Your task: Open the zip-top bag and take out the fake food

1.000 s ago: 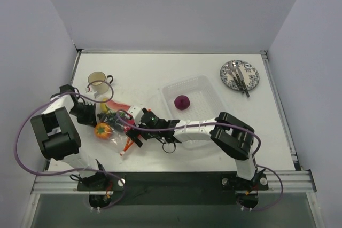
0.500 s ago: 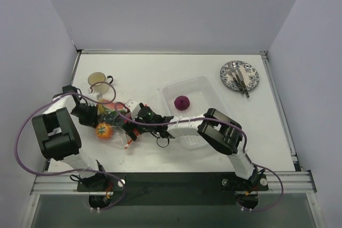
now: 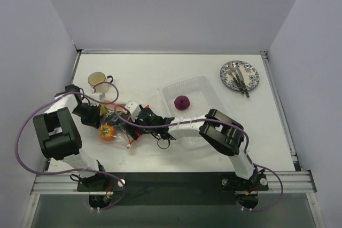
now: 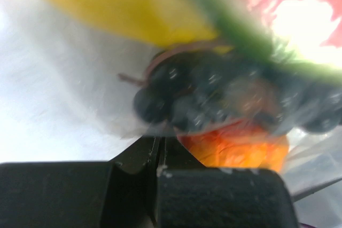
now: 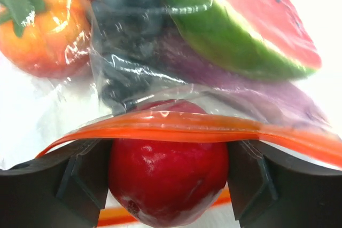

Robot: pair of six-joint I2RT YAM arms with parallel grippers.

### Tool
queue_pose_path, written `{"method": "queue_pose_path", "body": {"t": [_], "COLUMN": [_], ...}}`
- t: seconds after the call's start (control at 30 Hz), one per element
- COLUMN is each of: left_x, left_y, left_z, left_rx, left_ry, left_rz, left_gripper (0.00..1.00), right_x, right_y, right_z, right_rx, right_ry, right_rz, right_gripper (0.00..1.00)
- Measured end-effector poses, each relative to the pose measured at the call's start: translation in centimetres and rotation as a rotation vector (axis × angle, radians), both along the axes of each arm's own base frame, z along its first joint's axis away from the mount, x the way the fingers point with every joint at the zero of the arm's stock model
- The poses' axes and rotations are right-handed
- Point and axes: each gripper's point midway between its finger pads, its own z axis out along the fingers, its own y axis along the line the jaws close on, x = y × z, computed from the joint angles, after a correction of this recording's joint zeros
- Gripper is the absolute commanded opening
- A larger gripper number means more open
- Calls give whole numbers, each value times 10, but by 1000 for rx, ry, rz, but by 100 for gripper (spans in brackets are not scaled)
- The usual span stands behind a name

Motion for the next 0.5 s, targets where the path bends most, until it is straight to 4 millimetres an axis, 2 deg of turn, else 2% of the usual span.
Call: {"method": "queue_pose_path", "body": {"t": [0.07, 0.2, 0.27, 0.37, 0.47, 0.5], "left_x": [-2, 2, 6, 9, 8, 8], "left_y": [7, 32, 45, 56, 53, 51], "left_z": [2, 11, 16, 20, 20, 20], "left_rx": [-5, 7, 23, 37, 34, 32], "left_ry": [5, -19, -41, -57, -54, -51], "left_rz": [24, 92, 119, 136, 130, 125], "left_gripper": [0, 0, 0, 0, 0, 0], "right_x": [-2, -8, -10, -8, 5, 14], "right_y": [-11, -40, -57, -77, -94, -103], "right_z": [0, 2, 11, 42, 88, 104], "right_rx": [-16, -68, -85, -68, -5, 17], "right_ry": [-9, -26, -43, -91, -162, -190], "right_rz": [-10, -37, -53, -89, -163, -211], "right_gripper": [31, 32, 33, 33, 32, 28]}}
